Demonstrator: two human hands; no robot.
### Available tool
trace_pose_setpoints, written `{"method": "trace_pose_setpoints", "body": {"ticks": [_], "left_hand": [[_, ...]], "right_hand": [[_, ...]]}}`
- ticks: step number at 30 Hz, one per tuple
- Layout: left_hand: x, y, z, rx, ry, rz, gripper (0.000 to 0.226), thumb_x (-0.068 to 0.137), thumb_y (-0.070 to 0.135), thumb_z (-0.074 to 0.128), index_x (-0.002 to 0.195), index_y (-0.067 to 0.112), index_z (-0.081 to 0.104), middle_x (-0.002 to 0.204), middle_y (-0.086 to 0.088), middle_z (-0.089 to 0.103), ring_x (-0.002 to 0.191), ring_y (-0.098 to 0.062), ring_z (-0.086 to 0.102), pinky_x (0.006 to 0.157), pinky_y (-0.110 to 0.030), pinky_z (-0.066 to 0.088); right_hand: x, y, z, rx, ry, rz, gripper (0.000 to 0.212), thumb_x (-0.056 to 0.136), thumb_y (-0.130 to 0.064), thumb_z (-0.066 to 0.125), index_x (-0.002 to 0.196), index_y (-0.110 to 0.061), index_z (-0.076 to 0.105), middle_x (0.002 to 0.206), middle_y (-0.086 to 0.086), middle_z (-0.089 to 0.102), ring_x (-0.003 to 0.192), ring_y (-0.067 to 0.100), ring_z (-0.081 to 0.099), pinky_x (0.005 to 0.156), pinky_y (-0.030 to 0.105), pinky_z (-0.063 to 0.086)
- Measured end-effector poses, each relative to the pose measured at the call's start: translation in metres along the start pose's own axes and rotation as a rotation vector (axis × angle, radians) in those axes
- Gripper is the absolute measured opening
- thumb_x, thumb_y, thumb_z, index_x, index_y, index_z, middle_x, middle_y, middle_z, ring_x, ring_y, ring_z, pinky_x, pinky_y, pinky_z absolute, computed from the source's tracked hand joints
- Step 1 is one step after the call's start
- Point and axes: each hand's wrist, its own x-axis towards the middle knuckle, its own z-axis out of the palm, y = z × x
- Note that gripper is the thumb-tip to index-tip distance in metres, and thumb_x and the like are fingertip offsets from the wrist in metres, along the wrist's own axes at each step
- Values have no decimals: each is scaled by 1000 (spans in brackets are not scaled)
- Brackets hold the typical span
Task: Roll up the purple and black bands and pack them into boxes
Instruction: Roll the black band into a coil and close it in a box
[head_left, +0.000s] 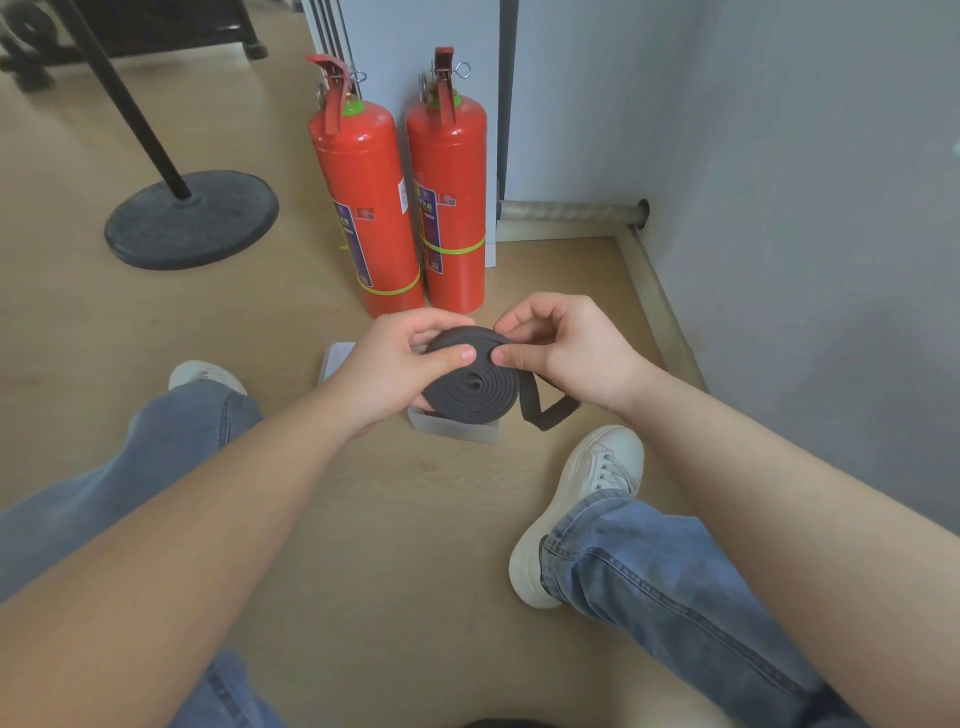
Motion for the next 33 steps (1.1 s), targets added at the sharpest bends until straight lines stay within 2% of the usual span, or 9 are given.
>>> {"method": "trace_pose_setpoints", "body": {"ticks": [4,9,12,16,19,22,26,31,33], "left_hand": [[3,-1,-4,-59,72,-18,25,92,15,70,112,31,71,105,10,75,91,-9,74,59,-32,61],[7,-4,-13,-125,145,-52,28,94,16,68,120,25,69,110,9,75,95,-8,73,65,-44,63],[8,-6,-16,-140,200,-65,29,95,17,68,123,23,68,111,9,74,91,-4,73,63,-41,63],[10,-12,-19,-121,254,-95,27,95,18,68,121,24,69,107,11,74,96,-10,73,65,-43,64],[11,-15,-20,-143,276,-121,26,95,19,68,120,25,69,108,11,74,100,-10,71,67,-46,64],[13,-16,-26,-149,313,-142,27,95,21,68,122,25,69,111,10,73,104,-10,69,67,-46,64],[13,-20,-29,-133,342,-161,30,94,23,70,124,25,68,115,9,72,107,-12,68,68,-49,64],[12,-26,-22,-143,311,-180,30,94,21,70,123,23,68,111,10,72,102,-14,70,71,-52,63],[11,-26,-18,-135,296,-171,30,94,20,70,124,22,68,109,10,72,101,-14,70,70,-51,63]], "right_hand": [[2,-2,-8,77,-79,67,21,89,-2,75,105,-13,68,91,6,77,71,10,74,67,23,59],[2,15,-17,67,-127,154,15,92,6,66,104,-3,67,83,12,73,71,19,71,77,44,63],[2,26,-20,158,-106,199,17,88,10,69,103,3,66,80,19,68,69,29,62,72,42,55],[3,38,-23,-26,-136,219,28,81,13,67,97,-9,70,89,7,68,81,21,64,81,36,54],[3,44,-25,-86,-204,223,32,80,18,61,94,-9,71,85,3,66,83,18,62,86,36,50],[0,51,-27,143,-233,234,35,83,22,60,103,-4,71,88,7,68,84,20,67,90,34,56],[3,54,-26,331,-120,202,24,87,17,64,90,-6,68,75,0,68,74,16,69,78,27,59],[4,58,-23,251,224,268,20,88,13,63,84,-7,62,77,9,59,58,20,62,57,27,59],[6,60,-23,136,334,283,18,89,6,59,86,-12,61,84,9,59,49,19,63,53,28,56]]}}
